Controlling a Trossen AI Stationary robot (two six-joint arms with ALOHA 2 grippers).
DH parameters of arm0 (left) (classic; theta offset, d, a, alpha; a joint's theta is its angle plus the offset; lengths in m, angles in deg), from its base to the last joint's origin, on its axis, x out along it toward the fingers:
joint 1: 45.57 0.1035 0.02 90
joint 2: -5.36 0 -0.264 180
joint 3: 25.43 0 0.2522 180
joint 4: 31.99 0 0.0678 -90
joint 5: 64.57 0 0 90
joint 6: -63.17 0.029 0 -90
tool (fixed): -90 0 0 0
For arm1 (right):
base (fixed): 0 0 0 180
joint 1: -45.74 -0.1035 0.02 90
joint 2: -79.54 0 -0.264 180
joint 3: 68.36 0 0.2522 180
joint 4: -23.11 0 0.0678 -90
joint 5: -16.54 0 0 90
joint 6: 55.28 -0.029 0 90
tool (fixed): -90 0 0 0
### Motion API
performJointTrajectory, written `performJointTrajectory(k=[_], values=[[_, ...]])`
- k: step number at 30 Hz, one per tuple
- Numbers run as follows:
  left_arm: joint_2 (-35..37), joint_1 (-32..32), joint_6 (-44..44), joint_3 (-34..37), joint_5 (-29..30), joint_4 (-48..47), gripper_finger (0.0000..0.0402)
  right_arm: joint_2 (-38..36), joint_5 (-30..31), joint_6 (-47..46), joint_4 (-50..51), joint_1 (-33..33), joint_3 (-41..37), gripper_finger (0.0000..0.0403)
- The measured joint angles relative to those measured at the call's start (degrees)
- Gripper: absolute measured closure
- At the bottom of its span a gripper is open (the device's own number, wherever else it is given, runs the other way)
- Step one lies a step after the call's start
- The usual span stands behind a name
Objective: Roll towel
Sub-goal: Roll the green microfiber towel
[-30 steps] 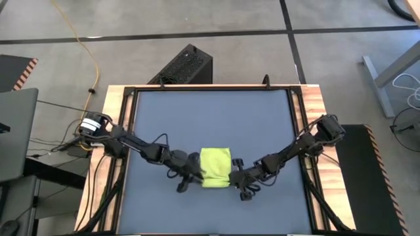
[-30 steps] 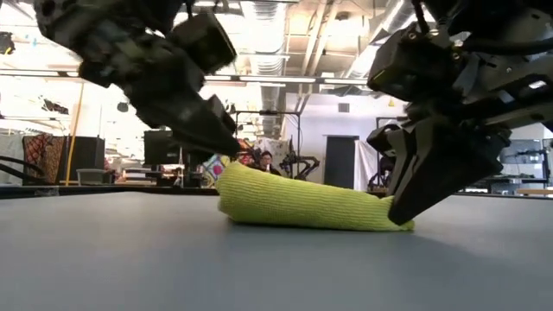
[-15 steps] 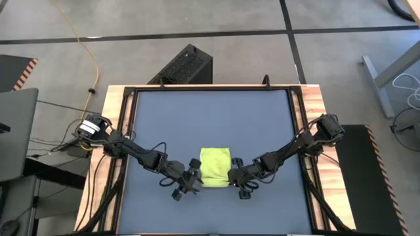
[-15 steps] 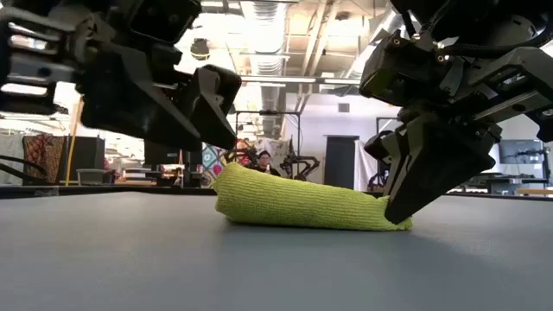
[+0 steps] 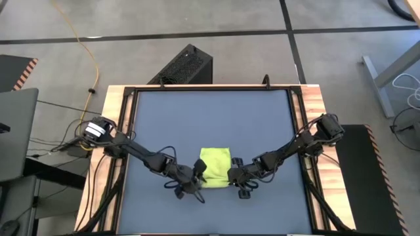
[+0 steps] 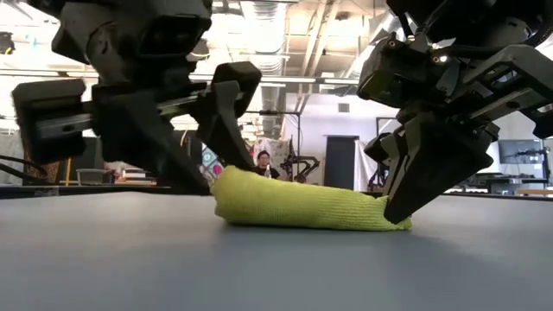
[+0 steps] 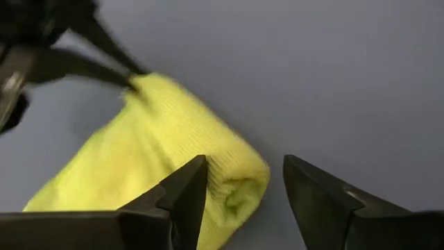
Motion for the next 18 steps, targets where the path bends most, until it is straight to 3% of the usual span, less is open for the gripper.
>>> performJointTrajectory(k=[11, 18], values=[[-5.00, -0.62, -0.96, -1.58, 2.92, -0.68, 0.0259, 0.01, 0.04, -2.99, 0.01, -0.02, 0.00, 0.0368], [-5.57, -0.49, -10.86, -1.70, 2.77, -2.56, 0.0355, 0.02, -0.97, -7.94, 0.08, 0.00, 0.00, 0.0368]])
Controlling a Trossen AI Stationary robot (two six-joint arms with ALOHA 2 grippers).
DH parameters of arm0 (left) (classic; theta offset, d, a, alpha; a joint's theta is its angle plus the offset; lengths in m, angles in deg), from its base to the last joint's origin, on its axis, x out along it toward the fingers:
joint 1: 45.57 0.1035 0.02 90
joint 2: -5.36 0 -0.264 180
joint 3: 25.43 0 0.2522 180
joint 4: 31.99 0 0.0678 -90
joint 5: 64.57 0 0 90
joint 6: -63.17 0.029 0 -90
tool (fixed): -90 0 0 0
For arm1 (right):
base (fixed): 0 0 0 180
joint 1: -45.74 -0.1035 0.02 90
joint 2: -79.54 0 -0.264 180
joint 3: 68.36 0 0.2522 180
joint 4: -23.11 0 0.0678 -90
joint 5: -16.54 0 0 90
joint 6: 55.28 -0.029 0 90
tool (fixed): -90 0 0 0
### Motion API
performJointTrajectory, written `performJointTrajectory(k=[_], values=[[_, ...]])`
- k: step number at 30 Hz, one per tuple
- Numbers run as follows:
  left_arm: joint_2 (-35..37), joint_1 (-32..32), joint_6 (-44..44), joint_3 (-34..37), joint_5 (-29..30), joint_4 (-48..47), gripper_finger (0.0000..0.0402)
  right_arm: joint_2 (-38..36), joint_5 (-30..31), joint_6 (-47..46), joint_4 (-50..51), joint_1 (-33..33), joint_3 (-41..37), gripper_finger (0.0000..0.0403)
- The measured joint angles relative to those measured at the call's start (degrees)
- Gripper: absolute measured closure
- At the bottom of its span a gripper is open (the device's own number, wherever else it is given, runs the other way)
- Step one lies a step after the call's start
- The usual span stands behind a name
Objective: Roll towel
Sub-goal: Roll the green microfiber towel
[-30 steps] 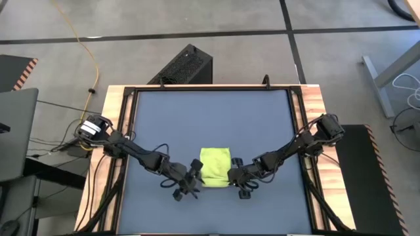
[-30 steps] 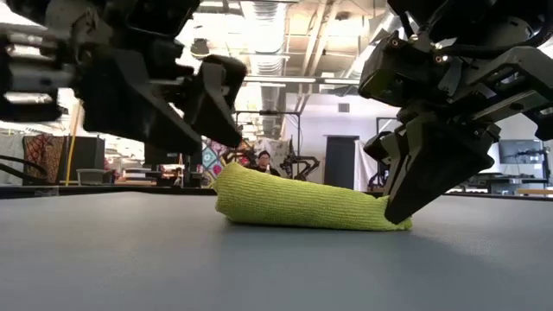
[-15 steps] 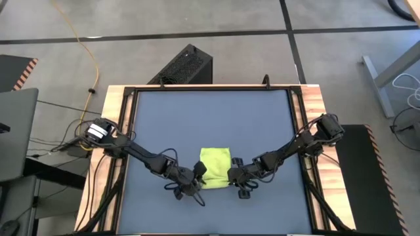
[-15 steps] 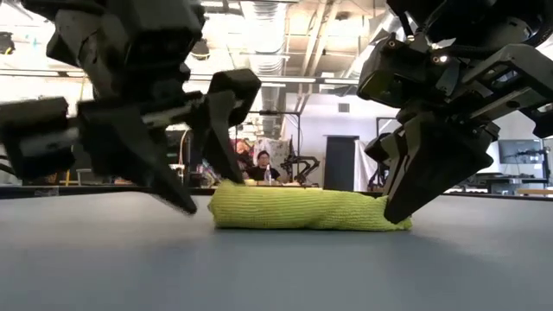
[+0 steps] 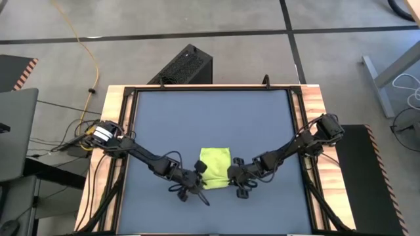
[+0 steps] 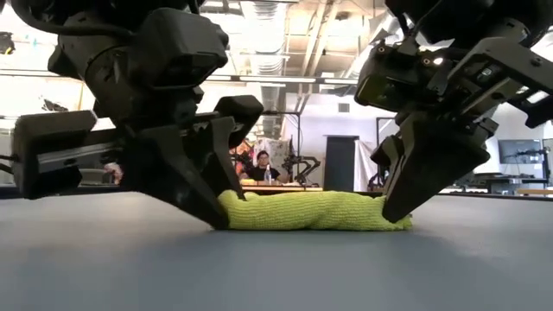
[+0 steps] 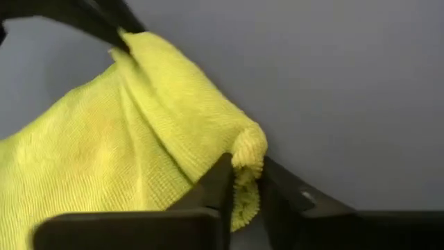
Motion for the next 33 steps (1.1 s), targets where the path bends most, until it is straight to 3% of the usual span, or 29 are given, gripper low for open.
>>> performJointTrajectory(k=[2, 5, 16, 20, 29, 33], values=[[-0.01, 0.04, -2.99, 0.00, -0.15, -0.44, 0.0386, 0.00, -0.75, -1.38, 0.00, 0.00, 0.00, 0.0368], [0.01, 0.97, -8.74, 0.02, -3.34, -1.32, 0.0392, -0.02, -2.64, -3.42, -0.05, 0.05, 0.00, 0.0368], [-0.06, 8.33, -25.87, 0.58, -31.31, -0.92, 0.0400, 0.02, -13.57, -11.34, -1.67, 3.09, 0.07, 0.0369], [-0.08, 10.53, -30.13, 0.66, -37.80, -1.28, 0.0400, 0.02, -16.32, -15.86, -3.59, 5.11, 0.07, 0.0368], [-0.47, 11.13, -39.55, 0.61, -37.15, -2.30, 0.0400, 0.02, -17.60, -25.39, -1.80, 7.82, 0.02, 0.0369], [-0.47, 10.85, -39.90, 0.67, -36.04, -2.17, 0.0379, 0.34, -17.08, -27.81, -0.61, 7.87, 0.07, 0.0369]])
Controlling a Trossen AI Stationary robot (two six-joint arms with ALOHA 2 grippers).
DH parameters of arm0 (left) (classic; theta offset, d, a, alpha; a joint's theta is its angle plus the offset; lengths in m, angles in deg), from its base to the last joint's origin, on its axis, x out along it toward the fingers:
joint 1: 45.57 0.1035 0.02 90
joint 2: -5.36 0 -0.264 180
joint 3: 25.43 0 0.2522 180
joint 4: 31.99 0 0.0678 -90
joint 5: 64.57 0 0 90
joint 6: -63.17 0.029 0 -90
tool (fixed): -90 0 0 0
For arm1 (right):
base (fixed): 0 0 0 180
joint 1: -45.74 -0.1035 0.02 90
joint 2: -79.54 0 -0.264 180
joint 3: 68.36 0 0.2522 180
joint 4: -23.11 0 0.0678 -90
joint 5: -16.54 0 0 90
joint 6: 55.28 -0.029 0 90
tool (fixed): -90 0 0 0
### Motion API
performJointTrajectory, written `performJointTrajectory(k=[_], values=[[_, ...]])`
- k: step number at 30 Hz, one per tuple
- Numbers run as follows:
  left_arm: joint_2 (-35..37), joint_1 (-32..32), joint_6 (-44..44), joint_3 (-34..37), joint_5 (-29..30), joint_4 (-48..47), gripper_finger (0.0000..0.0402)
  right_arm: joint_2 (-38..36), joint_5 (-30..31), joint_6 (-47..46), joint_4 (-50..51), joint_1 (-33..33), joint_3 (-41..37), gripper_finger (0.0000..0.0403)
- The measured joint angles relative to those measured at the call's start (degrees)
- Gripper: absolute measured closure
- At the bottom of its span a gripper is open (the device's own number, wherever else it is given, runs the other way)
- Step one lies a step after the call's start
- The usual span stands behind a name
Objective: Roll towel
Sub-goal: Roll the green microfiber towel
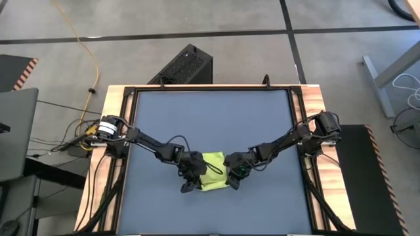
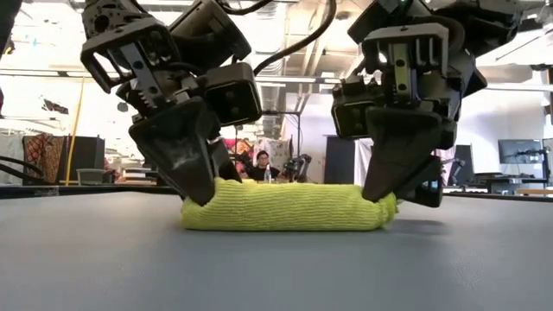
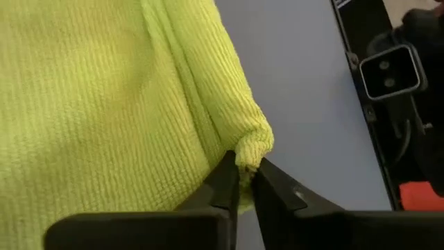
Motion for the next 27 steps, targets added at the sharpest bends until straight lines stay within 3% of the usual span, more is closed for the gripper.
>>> performJointTrajectory(k=[5, 9, 13, 16, 21, 27], values=[[0.07, -0.06, 1.28, 0.03, -1.81, -0.81, 0.0323, 2.99, -0.90, -3.05, -3.11, 0.74, 0.00, 0.0369], [0.13, 0.17, 1.38, 0.03, -6.50, -1.95, 0.0287, 5.48, -0.95, -5.18, -5.18, 0.74, 0.07, 0.0370], [1.63, 0.07, 1.21, 0.28, -10.86, -5.22, 0.0283, 5.98, -0.95, -6.73, -5.25, 0.72, 0.07, 0.0370], [4.47, -0.20, 2.70, 0.49, -10.91, -11.18, 0.0292, 6.02, -0.97, -8.72, -5.19, 0.73, 0.16, 0.0370], [10.82, -0.01, 7.49, 0.27, -4.00, -17.34, 0.0312, 6.06, -1.47, -10.14, -4.85, 1.63, 0.22, 0.0370], [17.85, -0.31, 14.32, 0.19, 7.98, -12.15, 0.0329, 6.13, -1.63, -11.35, -4.94, 3.28, 0.22, 0.0370]])
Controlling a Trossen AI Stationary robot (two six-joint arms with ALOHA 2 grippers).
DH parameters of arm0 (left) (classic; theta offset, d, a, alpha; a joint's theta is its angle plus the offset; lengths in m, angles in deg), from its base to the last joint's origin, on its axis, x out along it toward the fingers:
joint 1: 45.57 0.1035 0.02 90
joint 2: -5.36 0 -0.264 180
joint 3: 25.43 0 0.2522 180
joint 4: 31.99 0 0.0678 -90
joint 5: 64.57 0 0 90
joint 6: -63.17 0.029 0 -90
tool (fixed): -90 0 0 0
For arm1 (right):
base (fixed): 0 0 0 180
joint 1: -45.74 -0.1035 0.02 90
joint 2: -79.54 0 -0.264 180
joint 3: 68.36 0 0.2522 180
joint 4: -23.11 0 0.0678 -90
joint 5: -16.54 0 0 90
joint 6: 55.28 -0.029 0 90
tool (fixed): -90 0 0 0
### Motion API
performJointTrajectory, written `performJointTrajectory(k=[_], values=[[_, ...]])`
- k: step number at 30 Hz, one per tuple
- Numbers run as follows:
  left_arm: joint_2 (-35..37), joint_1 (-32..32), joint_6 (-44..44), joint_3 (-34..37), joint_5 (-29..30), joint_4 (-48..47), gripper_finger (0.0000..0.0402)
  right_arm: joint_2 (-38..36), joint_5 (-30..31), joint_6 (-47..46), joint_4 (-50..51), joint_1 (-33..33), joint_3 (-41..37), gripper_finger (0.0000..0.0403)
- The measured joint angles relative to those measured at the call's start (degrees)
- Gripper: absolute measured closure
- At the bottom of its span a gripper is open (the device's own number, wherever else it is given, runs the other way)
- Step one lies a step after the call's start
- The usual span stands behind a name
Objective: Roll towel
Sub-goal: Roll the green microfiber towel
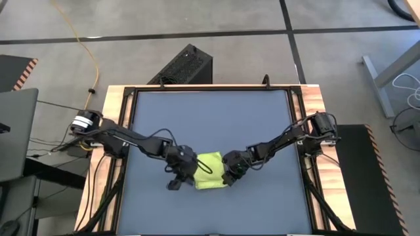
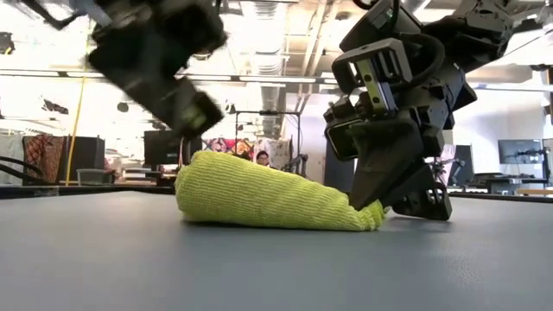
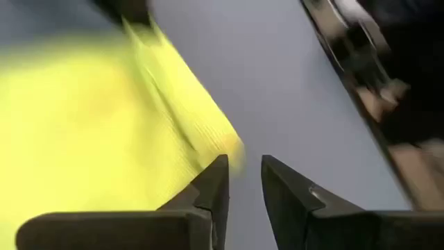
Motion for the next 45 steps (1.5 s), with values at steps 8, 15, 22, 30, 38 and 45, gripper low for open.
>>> performJointTrajectory(k=[8, 15, 22, 30, 38, 45], values=[[-2.70, -1.34, 6.57, -0.09, 6.85, 14.35, 0.0329, 0.03, -0.13, 0.09, -0.07, 0.70, -0.04, 0.0370], [-10.79, 0.24, -0.86, -0.09, -4.98, 23.14, 0.0342, 0.04, -0.46, 0.44, -0.07, 0.68, -0.04, 0.0369], [-11.55, 0.28, -1.25, -0.09, -4.50, 24.71, 0.0371, 0.06, -0.63, 1.74, -0.02, 0.76, -0.04, 0.0369], [-11.58, 0.28, 2.60, -0.11, 2.74, 17.36, 0.0400, 0.07, -0.55, 2.32, -0.28, 0.79, -0.06, 0.0367], [-11.58, 0.10, 2.65, -0.11, 4.88, 12.85, 0.0401, 0.07, 0.68, 3.57, -0.96, 0.81, -0.08, 0.0366], [-11.58, -0.09, 2.64, -0.11, 4.85, 11.51, 0.0401, 0.07, 1.17, -0.25, -4.04, 1.08, -0.11, 0.0349]])
